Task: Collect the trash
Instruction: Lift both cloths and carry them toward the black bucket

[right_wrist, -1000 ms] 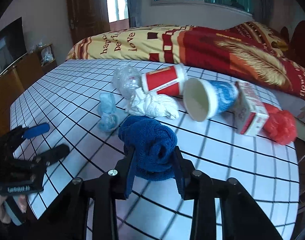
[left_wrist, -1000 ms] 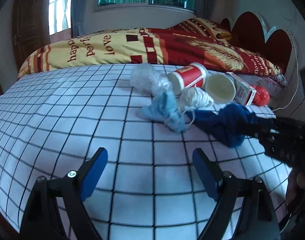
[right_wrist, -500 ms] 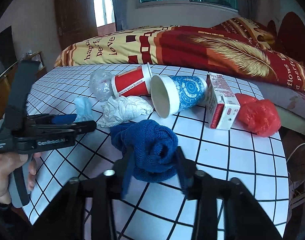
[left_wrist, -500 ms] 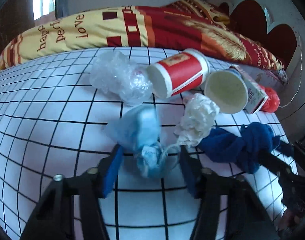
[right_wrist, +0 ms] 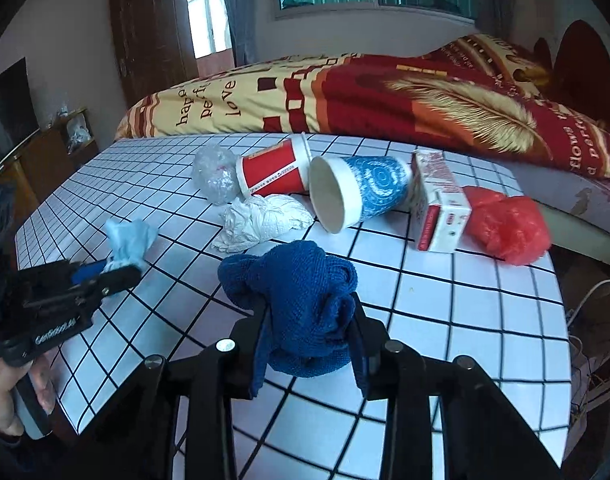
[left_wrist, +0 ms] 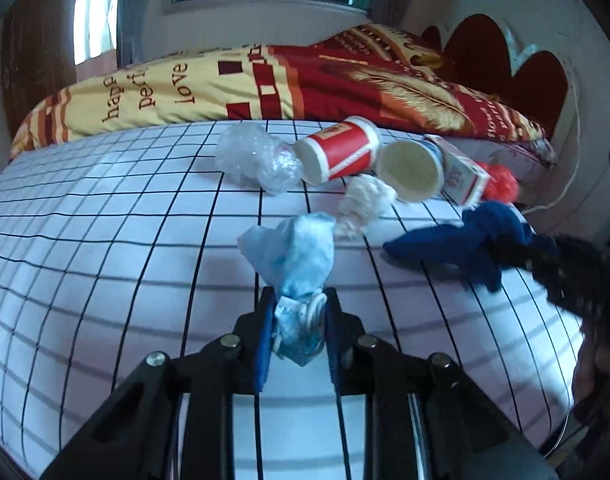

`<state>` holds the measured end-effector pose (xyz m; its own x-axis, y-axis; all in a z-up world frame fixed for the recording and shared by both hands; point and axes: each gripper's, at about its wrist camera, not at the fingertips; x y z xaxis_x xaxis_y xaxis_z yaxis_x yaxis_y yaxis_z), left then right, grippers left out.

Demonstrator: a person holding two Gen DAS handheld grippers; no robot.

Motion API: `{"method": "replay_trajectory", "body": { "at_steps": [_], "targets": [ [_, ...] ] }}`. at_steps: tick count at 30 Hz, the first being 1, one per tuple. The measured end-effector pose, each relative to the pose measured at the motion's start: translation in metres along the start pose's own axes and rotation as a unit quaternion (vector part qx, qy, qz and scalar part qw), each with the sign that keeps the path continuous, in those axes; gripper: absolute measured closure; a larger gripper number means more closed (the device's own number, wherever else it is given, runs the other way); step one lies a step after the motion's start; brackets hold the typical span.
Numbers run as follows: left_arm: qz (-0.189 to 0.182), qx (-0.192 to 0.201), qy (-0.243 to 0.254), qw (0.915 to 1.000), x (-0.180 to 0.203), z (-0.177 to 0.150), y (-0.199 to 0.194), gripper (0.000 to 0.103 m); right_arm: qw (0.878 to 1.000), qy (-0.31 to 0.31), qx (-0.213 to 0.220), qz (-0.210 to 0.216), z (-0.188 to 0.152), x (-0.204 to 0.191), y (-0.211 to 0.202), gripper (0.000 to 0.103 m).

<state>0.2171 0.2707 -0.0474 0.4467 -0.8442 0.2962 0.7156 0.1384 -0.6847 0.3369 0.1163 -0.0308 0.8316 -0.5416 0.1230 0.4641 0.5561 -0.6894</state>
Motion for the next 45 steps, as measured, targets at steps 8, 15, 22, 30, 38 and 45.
{"method": "replay_trajectory", "body": {
  "at_steps": [8, 15, 22, 30, 38, 45],
  "targets": [
    [-0.014, 0.011, 0.030, 0.9994, 0.025, -0.029, -0.040, 0.079, 0.999, 0.014, 0.040, -0.016, -0.019, -0.003, -0.062, 0.067],
    [-0.043, 0.006, 0.048, 0.9979, 0.055, -0.058, -0.064, 0.079, 0.997, 0.031, 0.064, -0.037, -0.052, 0.005, -0.122, 0.067],
    [-0.073, 0.004, 0.077, 0.9944, 0.093, -0.079, -0.076, 0.079, 0.993, 0.063, 0.060, -0.079, -0.102, 0.032, -0.169, 0.067],
    [-0.106, 0.000, 0.116, 0.9875, 0.144, -0.097, -0.086, 0.079, 0.987, 0.097, 0.057, -0.115, -0.147, 0.062, -0.214, 0.067],
    [-0.129, -0.010, 0.156, 0.9792, 0.187, -0.119, -0.092, 0.079, 0.978, 0.139, 0.052, -0.147, -0.191, 0.093, -0.246, 0.067],
    [-0.151, -0.027, 0.180, 0.9717, 0.219, -0.137, -0.088, 0.079, 0.971, 0.167, 0.040, -0.169, -0.223, 0.112, -0.262, 0.067]
  ]
}}
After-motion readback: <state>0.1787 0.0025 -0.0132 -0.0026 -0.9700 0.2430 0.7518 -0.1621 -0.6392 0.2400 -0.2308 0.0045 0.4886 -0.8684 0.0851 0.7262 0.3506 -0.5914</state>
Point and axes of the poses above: each gripper's, at about its wrist camera, not at the fingertips, and y roughly the way its jaws point, x to its right, z to its top, and after that the axes turned 14 degrees about -y, right-handed
